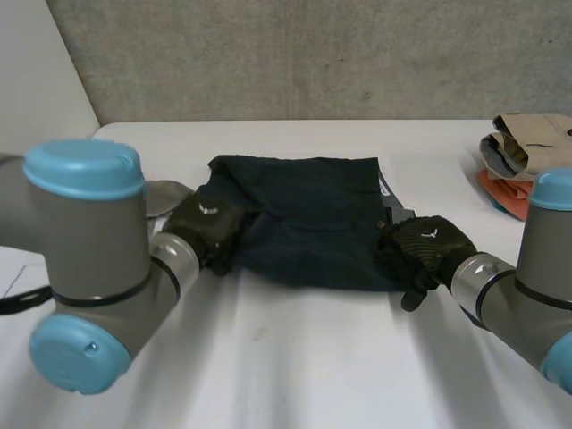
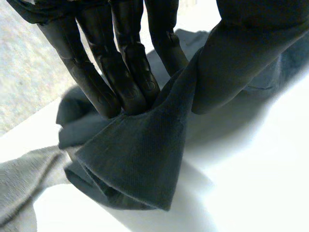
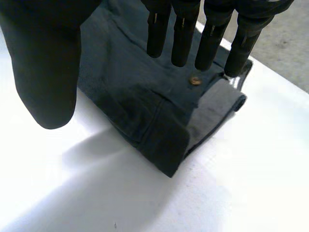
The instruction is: Fold the laundry.
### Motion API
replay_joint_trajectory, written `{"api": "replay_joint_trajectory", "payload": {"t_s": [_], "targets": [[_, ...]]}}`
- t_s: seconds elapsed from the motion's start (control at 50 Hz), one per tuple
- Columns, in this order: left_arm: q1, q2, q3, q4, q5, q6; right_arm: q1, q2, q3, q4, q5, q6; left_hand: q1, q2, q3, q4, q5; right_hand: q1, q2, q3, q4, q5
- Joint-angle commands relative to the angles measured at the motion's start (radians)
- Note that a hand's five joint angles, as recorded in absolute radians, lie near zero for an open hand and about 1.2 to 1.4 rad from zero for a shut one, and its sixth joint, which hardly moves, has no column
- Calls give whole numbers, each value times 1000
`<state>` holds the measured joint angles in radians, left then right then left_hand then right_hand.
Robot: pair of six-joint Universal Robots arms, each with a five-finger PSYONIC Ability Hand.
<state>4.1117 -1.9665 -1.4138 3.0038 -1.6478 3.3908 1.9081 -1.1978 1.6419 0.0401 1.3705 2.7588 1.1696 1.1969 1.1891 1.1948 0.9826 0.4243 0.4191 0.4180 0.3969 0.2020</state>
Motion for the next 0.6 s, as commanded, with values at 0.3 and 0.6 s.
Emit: {"api": "replay_joint_trajectory", "payload": {"t_s": [0.3,0.6], "targets": [[32,9,164,-140,11,-107,57,201,-99,-186,88,-47,227,199,207,201,239,542,547,549,570,590],[30,60,-112,-318,135,88,-89,-89,21,462,-51,-521,227,199,207,201,239,972,977,978,999,1020]]}}
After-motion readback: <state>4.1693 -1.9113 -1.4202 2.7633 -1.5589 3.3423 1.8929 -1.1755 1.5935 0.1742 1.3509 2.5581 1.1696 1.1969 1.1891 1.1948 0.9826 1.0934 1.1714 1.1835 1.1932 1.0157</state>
